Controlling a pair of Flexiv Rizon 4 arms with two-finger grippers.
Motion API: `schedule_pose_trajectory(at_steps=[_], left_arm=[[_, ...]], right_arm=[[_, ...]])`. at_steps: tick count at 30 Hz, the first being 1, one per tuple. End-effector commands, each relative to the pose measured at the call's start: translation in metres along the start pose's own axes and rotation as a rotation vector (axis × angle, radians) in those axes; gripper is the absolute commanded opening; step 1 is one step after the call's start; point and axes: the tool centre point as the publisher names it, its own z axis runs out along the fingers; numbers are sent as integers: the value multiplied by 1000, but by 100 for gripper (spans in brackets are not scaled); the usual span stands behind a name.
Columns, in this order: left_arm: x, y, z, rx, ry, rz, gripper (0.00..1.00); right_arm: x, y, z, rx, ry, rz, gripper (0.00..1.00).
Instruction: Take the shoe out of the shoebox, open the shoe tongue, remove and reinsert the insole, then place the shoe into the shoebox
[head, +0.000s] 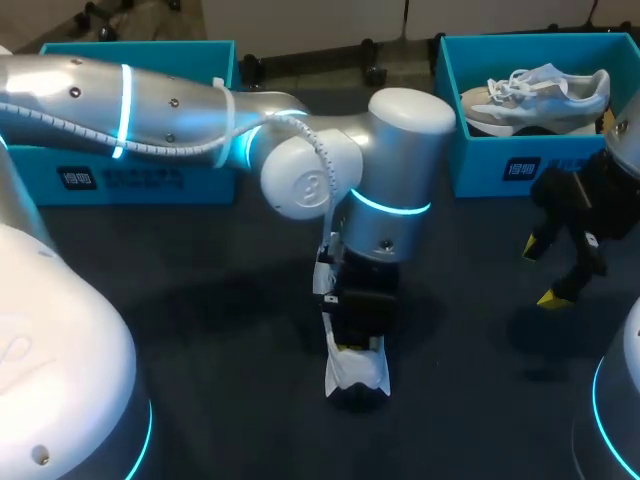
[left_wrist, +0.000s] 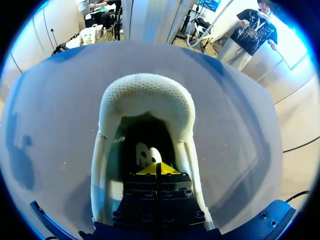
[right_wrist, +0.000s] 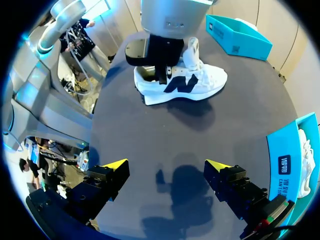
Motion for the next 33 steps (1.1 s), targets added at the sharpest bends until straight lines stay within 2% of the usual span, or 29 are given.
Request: schedule_pose_trajectory(at_steps=[1, 4, 10, 14, 19, 24, 33], left_arm=[[-7, 5, 12, -3, -14, -20, 0], [-7, 2, -1, 20, -48, -12, 0], [-8, -8, -31, 4, -110, 0, 0], [-12, -15, -39, 22, -127, 19, 0], [-21, -30, -37, 30, -117, 54, 0], [-25, -36, -22, 25, -114, 89, 0], [-23, -21, 10, 6, -152, 78, 0]], right_arm=[[0, 0, 0, 3, -1, 1, 100], [0, 0, 0, 3, -1, 1, 100], [0, 0, 0, 3, -1, 1, 100], [0, 0, 0, 3, -1, 1, 100], [0, 0, 0, 3, -1, 1, 100], [0, 0, 0, 3, -1, 1, 100], [0, 0, 0, 3, -1, 1, 100]])
